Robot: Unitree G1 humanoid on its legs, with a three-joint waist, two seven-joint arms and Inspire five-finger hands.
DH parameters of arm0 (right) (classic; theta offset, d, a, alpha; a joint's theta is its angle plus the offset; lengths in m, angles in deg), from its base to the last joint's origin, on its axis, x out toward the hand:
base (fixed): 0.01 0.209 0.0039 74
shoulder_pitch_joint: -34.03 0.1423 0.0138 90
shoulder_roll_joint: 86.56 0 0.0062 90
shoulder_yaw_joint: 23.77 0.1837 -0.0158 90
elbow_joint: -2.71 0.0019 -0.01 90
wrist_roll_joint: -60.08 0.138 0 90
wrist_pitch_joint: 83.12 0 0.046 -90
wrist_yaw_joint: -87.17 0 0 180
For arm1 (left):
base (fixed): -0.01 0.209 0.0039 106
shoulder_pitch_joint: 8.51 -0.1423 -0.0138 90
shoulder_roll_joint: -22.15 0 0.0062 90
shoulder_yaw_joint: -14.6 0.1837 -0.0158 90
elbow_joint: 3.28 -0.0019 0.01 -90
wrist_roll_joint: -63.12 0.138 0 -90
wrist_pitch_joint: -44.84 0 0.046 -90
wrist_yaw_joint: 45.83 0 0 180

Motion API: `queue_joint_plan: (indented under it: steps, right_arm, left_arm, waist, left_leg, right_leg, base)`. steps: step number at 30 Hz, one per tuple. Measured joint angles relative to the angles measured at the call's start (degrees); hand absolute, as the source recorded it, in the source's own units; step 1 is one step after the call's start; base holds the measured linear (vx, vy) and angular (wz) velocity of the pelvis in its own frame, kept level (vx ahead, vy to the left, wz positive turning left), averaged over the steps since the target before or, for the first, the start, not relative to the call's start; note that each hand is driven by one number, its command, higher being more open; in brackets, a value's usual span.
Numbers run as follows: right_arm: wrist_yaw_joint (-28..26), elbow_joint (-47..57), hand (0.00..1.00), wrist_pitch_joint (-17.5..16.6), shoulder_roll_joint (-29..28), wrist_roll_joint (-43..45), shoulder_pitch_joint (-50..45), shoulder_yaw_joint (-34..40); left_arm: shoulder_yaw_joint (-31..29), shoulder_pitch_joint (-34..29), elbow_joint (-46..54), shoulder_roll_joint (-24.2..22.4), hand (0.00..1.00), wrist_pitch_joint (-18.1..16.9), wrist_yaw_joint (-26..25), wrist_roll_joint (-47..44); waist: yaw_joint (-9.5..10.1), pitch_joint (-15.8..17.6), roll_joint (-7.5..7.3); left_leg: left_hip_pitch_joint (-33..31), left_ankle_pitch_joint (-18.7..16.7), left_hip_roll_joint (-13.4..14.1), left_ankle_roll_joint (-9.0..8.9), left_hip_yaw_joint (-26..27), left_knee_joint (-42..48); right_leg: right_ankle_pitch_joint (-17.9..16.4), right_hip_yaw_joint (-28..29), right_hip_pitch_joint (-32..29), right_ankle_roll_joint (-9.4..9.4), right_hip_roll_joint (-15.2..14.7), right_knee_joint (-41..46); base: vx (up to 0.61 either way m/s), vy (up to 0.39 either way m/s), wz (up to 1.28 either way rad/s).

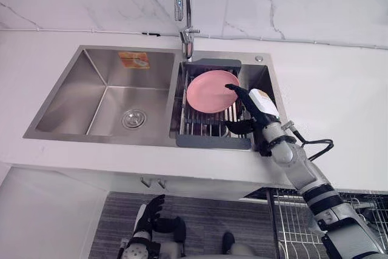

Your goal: Walk over to the sink, pick up the cup, carry it to the dishwasher, place the cup inside the dishwasher, then close the dishwasher door

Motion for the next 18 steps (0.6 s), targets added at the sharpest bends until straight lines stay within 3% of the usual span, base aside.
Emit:
queue_joint_plan:
  steps: [6,7,15,18]
  right_arm:
    - [1.81,-4.66,0.90,0.60,0.00,-3.62,6.19,-1.73]
    - [2.46,-5.79,0.30,1.07,-0.01,-4.53,7.72,-1.93]
    - [6.05,-12.65,0.30,4.86,0.40,-9.78,16.97,-1.79]
    - [7.79,-12.96,0.30,4.66,0.28,-9.85,17.96,-0.57]
  left_arm:
    - [0.05,0.62,0.07,-0.15,0.90,-0.18,-0.04,-0.30]
    - [0.04,0.72,0.08,-0.14,0.90,-0.20,-0.06,-0.53]
    - [-0.03,2.60,0.31,-0.01,0.90,-0.49,-2.29,-2.13]
    - [0.02,2.67,0.31,-0.02,0.90,-0.50,-2.32,-2.26]
  waist:
    - [-0.19,1.17,0.45]
    - [-0.13,1.58,0.60]
    - [2.63,4.82,0.83]
    - [2.89,4.88,0.84]
  left_leg:
    - [-1.58,-0.03,0.18,-0.20,-0.21,0.02]
    - [-2.03,0.18,0.23,-0.26,-0.30,0.01]
    - [-4.93,1.38,0.85,0.00,-1.08,-0.01]
    - [-5.14,1.97,0.84,-0.52,-1.54,-0.01]
  right_leg:
    - [-0.05,-0.04,-1.59,-0.08,0.09,0.41]
    - [-0.01,-0.07,-2.12,-0.22,0.12,0.68]
    - [0.88,-1.01,-4.54,-1.32,0.62,0.77]
    - [1.18,-1.60,-4.48,-0.85,0.61,0.76]
  base:
    - [-0.05,0.001,0.01]
    - [-0.10,0.019,0.05]
    - [-0.06,0.004,0.07]
    - [0.05,-0.025,0.10]
